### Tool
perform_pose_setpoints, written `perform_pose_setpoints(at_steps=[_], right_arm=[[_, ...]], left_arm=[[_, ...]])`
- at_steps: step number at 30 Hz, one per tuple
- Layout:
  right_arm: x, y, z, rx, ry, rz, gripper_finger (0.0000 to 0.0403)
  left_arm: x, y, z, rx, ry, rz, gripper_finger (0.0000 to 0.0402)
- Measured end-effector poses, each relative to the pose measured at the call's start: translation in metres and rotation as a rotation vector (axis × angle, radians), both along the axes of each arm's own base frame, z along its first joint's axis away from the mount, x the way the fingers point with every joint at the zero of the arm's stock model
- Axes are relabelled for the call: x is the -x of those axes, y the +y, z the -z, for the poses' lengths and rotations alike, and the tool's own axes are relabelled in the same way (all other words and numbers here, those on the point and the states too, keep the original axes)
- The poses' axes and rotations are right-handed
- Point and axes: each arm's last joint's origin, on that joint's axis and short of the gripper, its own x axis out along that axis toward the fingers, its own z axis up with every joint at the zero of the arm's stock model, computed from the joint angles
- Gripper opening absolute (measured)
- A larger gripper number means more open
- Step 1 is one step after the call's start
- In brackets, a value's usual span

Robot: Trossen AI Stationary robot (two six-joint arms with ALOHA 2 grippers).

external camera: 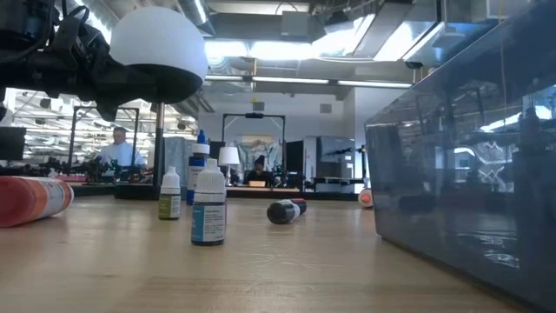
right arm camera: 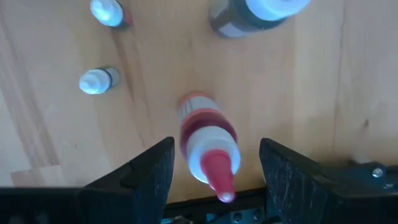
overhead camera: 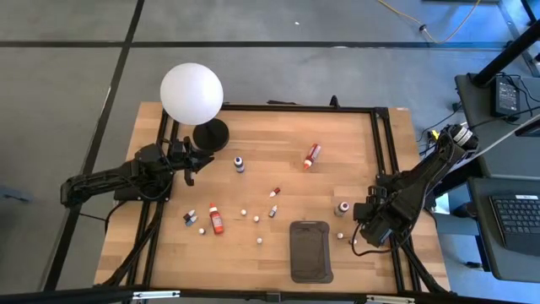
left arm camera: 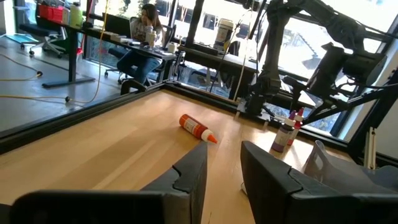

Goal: Pick & Place food coloring
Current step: Put the large pink food coloring bottle into the black bin

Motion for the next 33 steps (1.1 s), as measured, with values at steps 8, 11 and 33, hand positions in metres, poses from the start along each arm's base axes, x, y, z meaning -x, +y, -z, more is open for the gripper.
perform_pose_setpoints(at_steps=[8, 11, 33], right_arm=[[0.000, 0.000, 0.000, -0.007, -0.001, 0.028, 0.0237], [0.001, 0.000, 0.002, -0.016, 0.006, 0.049, 0.0237], [0.000, 0.001, 0.010, -0.030, 0.001, -0.004, 0.0178]], left_arm=[[0.000, 0.000, 0.000, 0.000, 0.000, 0.000, 0.0091], [0.000, 0.000, 0.000, 0.000, 0.000, 0.000, 0.0093], [0.000, 0.000, 0.000, 0.000, 0.000, -0.002, 0.0091]])
